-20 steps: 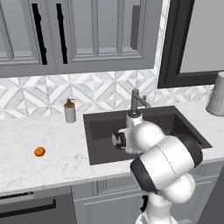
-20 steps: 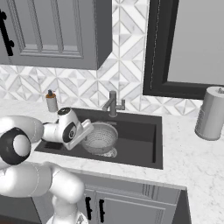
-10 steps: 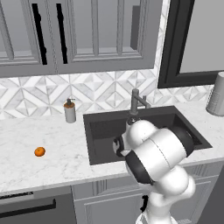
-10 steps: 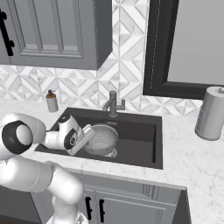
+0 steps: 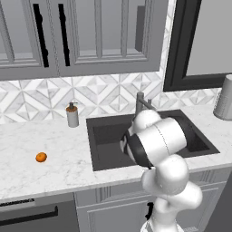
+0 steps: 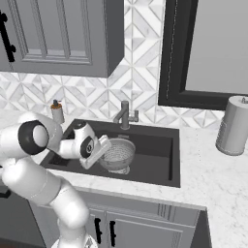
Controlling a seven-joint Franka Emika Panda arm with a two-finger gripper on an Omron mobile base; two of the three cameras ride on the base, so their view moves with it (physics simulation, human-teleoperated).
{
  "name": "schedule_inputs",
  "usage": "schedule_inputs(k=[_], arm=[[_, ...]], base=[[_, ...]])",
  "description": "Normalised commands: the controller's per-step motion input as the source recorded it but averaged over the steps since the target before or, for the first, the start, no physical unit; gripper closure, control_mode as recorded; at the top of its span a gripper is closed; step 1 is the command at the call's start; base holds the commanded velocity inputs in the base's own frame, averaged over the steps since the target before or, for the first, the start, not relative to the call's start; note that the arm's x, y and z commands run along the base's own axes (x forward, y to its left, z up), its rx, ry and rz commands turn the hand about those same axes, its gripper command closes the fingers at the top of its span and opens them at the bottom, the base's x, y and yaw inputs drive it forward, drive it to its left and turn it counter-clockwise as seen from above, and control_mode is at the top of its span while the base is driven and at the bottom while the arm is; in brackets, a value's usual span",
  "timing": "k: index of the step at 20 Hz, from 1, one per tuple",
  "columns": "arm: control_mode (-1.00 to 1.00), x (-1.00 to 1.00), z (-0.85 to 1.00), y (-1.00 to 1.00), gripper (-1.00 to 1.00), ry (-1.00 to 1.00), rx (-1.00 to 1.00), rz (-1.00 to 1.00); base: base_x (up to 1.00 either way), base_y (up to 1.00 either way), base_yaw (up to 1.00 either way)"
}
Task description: Put the colander in the sink, put the tangerine in the colander, and turn on the sink faucet and pour water over the colander.
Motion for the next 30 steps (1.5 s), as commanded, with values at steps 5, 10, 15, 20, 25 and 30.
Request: schedule_inputs(k=[5,10,15,20,25,30], arm=[[-1.0,0.05,-0.29,0.31,1.0,0.0,0.0,-0.29],[-1.0,0.0,-0.36,0.39,1.0,-0.01,0.0,-0.28],[-1.0,0.1,-0.53,0.48,1.0,-0.07,0.0,-0.27],[-1.0,0.14,-0.74,0.53,1.0,-0.07,0.0,-0.27],[-1.0,0.11,-0.66,0.51,1.0,-0.05,0.0,-0.26],[-1.0,0.1,-0.47,0.5,-1.0,-0.09,0.0,-0.26]], base=[[0.0,0.0,0.0],[0.0,0.0,0.0],[0.0,0.0,0.0],[0.0,0.0,0.0],[0.0,0.0,0.0],[0.0,0.0,0.0]])
